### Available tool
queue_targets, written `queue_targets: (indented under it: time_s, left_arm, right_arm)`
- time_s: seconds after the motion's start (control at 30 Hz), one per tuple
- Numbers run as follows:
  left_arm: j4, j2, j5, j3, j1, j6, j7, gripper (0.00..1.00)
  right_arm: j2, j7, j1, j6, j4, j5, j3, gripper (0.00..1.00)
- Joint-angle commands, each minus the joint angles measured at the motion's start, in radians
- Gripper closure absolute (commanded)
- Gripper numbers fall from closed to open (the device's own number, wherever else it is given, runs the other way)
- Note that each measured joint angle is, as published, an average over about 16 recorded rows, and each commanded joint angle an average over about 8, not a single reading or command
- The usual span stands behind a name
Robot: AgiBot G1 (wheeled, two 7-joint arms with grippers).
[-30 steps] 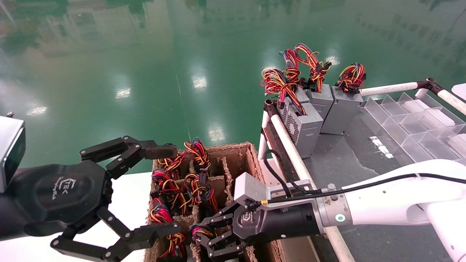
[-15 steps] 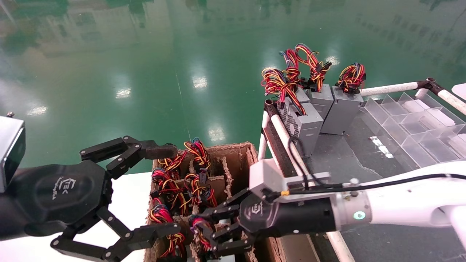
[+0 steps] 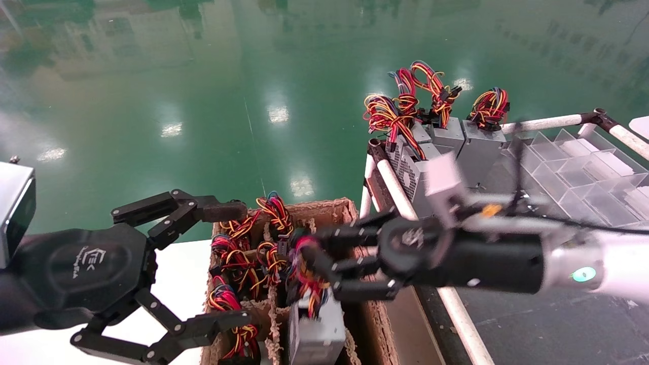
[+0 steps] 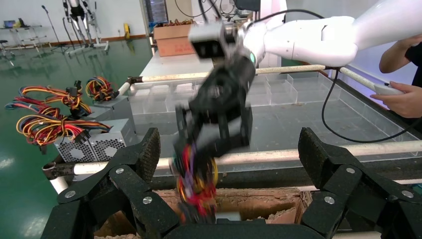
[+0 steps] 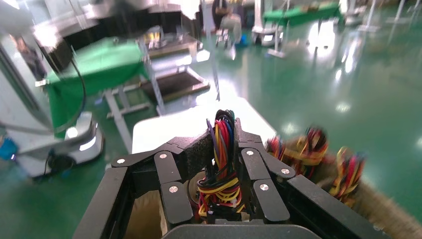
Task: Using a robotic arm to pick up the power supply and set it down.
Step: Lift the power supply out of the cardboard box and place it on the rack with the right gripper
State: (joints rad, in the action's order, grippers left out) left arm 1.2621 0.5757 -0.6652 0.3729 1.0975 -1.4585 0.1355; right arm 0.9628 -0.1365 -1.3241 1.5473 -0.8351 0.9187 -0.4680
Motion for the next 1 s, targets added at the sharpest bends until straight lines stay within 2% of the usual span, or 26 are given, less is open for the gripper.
queue_targets:
  time_s: [0.03, 0.27, 0.53, 1.0]
  left_arm:
    - [0.000, 0.000, 0.000, 0.000, 0.000, 0.000, 0.000, 0.00]
    - [0.000, 0.000, 0.000, 0.000, 0.000, 0.000, 0.000, 0.00]
    - [0.000, 0.000, 0.000, 0.000, 0.000, 0.000, 0.000, 0.00]
    - [0.000, 0.000, 0.000, 0.000, 0.000, 0.000, 0.000, 0.00]
  right_arm:
    - [-0.021, -0.017, -0.002, 0.000, -0.019, -0.028, 0.016, 1.00]
    - [-0.103, -0.039, -0.026, -0.005, -0.040, -0.108, 0.079, 1.00]
    - [-0.204, -0.015, -0.051, -0.014, -0.006, -0.172, 0.151, 1.00]
    - [-0.329, 0.101, -0.108, -0.002, 0.219, -0.125, 0.179, 1.00]
